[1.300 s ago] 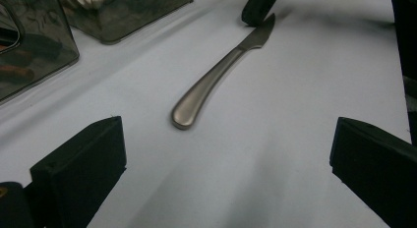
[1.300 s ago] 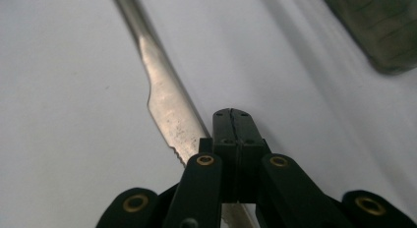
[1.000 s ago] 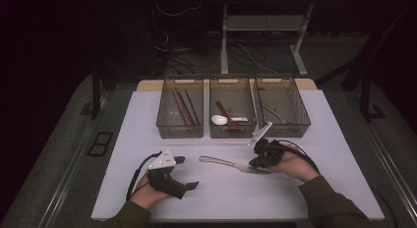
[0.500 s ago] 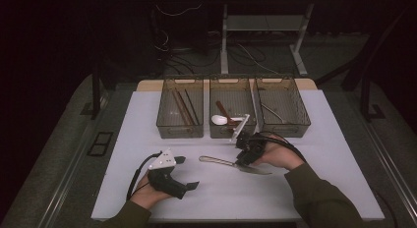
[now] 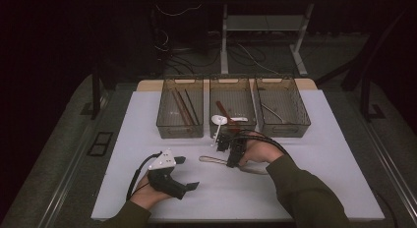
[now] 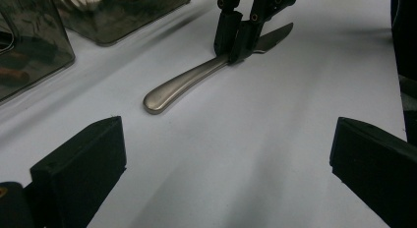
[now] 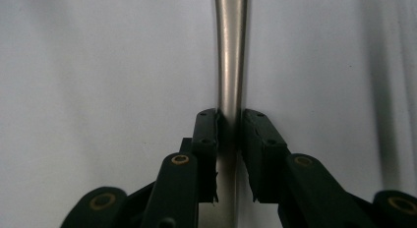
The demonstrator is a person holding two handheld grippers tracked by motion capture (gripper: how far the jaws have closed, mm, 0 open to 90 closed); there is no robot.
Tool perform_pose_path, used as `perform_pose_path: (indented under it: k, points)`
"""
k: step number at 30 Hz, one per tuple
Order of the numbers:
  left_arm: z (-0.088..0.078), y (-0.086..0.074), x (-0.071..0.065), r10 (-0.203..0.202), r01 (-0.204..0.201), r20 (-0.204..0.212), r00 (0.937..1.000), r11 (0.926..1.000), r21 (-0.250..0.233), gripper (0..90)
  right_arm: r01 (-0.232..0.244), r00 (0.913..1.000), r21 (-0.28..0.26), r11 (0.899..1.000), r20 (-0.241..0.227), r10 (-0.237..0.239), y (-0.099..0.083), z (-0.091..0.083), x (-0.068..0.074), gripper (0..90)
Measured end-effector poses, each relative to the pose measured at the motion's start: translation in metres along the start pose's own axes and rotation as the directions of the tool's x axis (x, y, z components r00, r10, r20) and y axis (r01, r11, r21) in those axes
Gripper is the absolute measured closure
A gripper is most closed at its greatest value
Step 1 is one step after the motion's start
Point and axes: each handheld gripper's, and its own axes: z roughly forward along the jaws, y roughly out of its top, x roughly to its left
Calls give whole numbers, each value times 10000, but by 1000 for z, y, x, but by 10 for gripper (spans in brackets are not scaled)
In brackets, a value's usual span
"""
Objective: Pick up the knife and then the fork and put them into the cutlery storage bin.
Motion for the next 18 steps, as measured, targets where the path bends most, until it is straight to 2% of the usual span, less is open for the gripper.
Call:
perform_pose_path:
  k: [3, 18]
  points:
    - [0, 0, 0, 1, -1, 8, 10000, 10000, 4, 0, 197, 9998, 96, 9998, 100, -197, 3, 1, 1, 774]
    - [0, 0, 0, 2, -2, 5, 10000, 10000, 2, 0, 372, 9980, 807, 9960, 472, -411, 12, 2, 7, 795]
